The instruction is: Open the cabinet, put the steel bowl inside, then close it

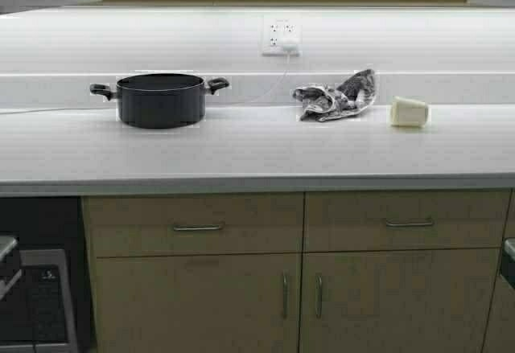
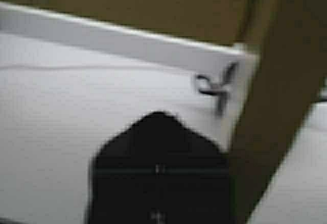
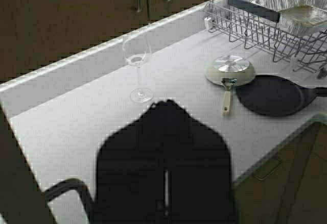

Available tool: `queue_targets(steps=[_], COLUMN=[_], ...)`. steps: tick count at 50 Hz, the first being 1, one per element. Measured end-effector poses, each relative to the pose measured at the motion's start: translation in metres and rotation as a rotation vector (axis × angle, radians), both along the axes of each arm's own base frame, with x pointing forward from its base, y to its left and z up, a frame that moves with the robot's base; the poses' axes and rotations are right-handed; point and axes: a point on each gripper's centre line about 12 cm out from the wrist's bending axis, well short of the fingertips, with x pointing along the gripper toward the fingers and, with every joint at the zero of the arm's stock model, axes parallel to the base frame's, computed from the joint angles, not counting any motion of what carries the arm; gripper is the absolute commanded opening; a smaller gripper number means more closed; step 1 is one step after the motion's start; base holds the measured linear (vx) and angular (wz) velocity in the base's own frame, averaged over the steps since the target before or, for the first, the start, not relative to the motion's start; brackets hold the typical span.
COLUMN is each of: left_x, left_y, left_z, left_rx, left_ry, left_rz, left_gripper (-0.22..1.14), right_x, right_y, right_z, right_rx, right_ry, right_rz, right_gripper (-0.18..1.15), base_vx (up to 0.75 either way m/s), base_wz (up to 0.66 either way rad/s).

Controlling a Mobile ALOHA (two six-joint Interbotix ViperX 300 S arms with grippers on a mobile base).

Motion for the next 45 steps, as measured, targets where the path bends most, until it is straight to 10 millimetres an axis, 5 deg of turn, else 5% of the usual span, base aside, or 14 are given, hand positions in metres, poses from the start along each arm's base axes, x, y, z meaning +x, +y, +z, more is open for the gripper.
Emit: queue_targets(steps=[10,22,38,45], left_x=[0.009,0.013,-0.006,-0.018], left_y=[-0.016,-0.065,-0.083,-0.088], left_z=[-0.009,-0.014,-0.022,-0.019], left_rx=[-0.018,-0.018,-0.026,-0.017], left_ry=[0.009,0.021,0.033,0.023], left_rz=[-0.038,-0.152,-0.192,-0.207], left_gripper=[0.04,0.04,0.04,0.04], right_x=[0.021,0.030,0.019,-0.005], right_y=[0.015,0.047,0.158,0.178], right_z=[-0.010,-0.014,-0.002,0.005], right_rx=[0.004,-0.003,-0.105,-0.114], right_ry=[0.007,0.024,0.031,0.026], right_rz=[0.048,0.115,0.364,0.398], right_gripper=[0.06,0.06,0.06,0.06], base_vx=[0.00,0.00,0.00,0.01], base_wz=[0.00,0.00,0.00,0.03])
